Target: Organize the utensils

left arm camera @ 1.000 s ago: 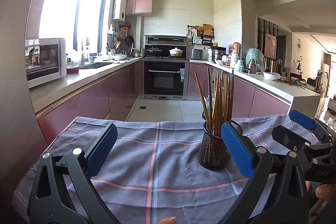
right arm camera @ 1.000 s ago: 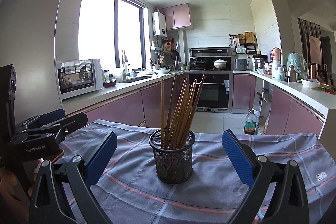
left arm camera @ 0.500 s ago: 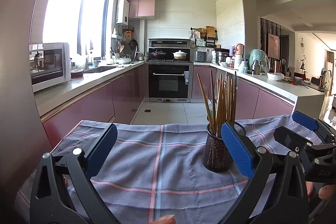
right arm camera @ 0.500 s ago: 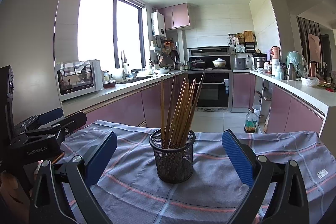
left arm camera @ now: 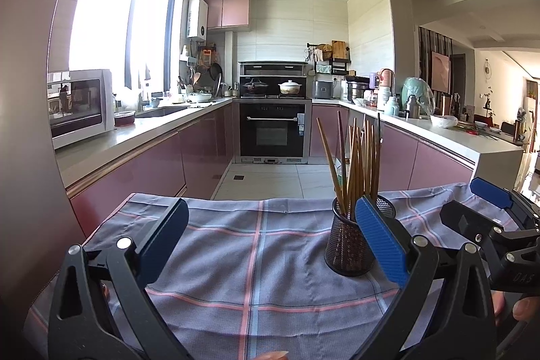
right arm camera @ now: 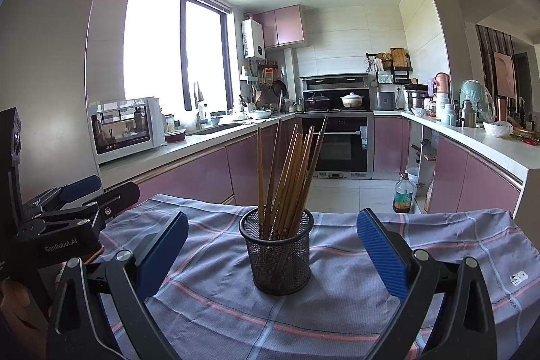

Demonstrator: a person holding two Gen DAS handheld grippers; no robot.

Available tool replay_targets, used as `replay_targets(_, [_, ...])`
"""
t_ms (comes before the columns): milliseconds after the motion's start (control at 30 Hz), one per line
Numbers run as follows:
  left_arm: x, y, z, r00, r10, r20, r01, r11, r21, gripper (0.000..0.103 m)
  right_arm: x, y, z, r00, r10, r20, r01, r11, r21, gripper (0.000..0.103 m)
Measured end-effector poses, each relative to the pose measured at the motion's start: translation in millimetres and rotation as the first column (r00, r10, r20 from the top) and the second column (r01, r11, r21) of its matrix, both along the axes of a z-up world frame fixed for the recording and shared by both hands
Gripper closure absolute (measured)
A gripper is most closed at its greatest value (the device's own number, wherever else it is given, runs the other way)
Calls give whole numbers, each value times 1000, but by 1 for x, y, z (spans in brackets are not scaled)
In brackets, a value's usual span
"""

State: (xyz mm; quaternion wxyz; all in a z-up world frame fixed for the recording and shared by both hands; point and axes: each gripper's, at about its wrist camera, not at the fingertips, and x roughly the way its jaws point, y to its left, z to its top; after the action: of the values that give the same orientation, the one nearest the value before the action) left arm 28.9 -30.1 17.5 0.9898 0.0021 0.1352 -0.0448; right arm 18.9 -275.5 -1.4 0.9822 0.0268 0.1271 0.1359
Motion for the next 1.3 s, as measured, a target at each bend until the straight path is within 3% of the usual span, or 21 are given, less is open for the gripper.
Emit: replay_targets(1300, [0, -2, 1, 1000, 3, -2, -3, 1000, 5, 6, 2, 4, 1, 1000, -7, 7, 7, 1000, 2, 6])
